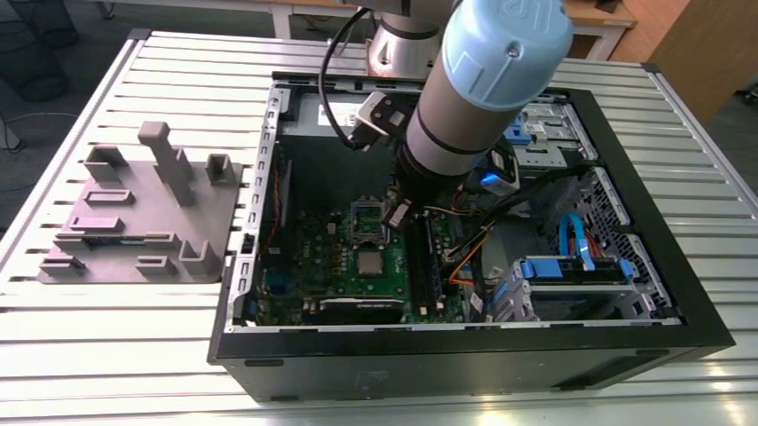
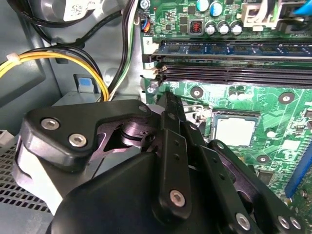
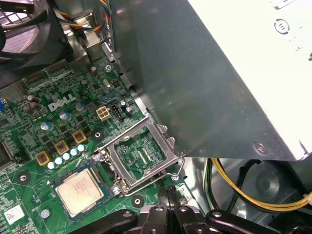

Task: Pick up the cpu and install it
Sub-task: 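Close the cpu cover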

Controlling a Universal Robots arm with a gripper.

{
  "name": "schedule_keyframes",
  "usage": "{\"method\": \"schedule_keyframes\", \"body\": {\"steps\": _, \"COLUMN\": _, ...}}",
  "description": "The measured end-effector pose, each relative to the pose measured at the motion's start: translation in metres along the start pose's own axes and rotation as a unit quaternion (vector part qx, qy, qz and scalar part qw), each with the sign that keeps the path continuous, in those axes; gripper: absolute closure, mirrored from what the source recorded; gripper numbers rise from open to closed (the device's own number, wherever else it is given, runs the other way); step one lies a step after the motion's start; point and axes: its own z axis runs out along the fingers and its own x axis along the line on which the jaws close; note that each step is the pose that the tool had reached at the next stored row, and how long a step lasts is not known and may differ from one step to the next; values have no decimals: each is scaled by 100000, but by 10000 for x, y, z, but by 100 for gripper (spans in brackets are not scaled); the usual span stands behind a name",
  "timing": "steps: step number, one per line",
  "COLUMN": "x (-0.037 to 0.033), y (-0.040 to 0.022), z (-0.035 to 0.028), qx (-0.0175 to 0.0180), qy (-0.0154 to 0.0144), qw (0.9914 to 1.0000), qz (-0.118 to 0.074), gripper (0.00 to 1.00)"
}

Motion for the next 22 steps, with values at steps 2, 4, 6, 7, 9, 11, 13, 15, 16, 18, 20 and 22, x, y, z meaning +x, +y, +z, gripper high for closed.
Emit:
{"method": "schedule_keyframes", "body": {"steps": 2, "x": -13, "y": 6, "z": 9, "qx": -20, "qy": -29, "qw": 100000, "qz": -5, "gripper": 89}}
{"method": "schedule_keyframes", "body": {"steps": 4, "x": -20, "y": 9, "z": 18, "qx": -119, "qy": -176, "qw": 100000, "qz": -26, "gripper": 89}}
{"method": "schedule_keyframes", "body": {"steps": 6, "x": -19, "y": 8, "z": 27, "qx": -472, "qy": -725, "qw": 99996, "qz": -71, "gripper": 89}}
{"method": "schedule_keyframes", "body": {"steps": 7, "x": -19, "y": 7, "z": 32, "qx": -701, "qy": -1078, "qw": 99992, "qz": -104, "gripper": 89}}
{"method": "schedule_keyframes", "body": {"steps": 9, "x": -19, "y": 3, "z": 42, "qx": -1077, "qy": -1661, "qw": 99980, "qz": -161, "gripper": 89}}
{"method": "schedule_keyframes", "body": {"steps": 11, "x": -23, "y": -1, "z": 52, "qx": -1194, "qy": -1856, "qw": 99975, "qz": -177, "gripper": 89}}
{"method": "schedule_keyframes", "body": {"steps": 13, "x": -27, "y": -4, "z": 60, "qx": -1246, "qy": -1927, "qw": 99974, "qz": -175, "gripper": 89}}
{"method": "schedule_keyframes", "body": {"steps": 15, "x": -35, "y": -2, "z": 66, "qx": -1303, "qy": -2016, "qw": 99971, "qz": -186, "gripper": 89}}
{"method": "schedule_keyframes", "body": {"steps": 16, "x": -42, "y": 0, "z": 69, "qx": -1320, "qy": -2045, "qw": 99970, "qz": -188, "gripper": 89}}
{"method": "schedule_keyframes", "body": {"steps": 18, "x": -59, "y": 7, "z": 76, "qx": -1338, "qy": -2081, "qw": 99969, "qz": -174, "gripper": 89}}
{"method": "schedule_keyframes", "body": {"steps": 20, "x": -68, "y": 13, "z": 82, "qx": -1392, "qy": -2163, "qw": 99967, "qz": -175, "gripper": 89}}
{"method": "schedule_keyframes", "body": {"steps": 22, "x": -74, "y": 16, "z": 89, "qx": -1491, "qy": -2317, "qw": 99962, "qz": -195, "gripper": 89}}
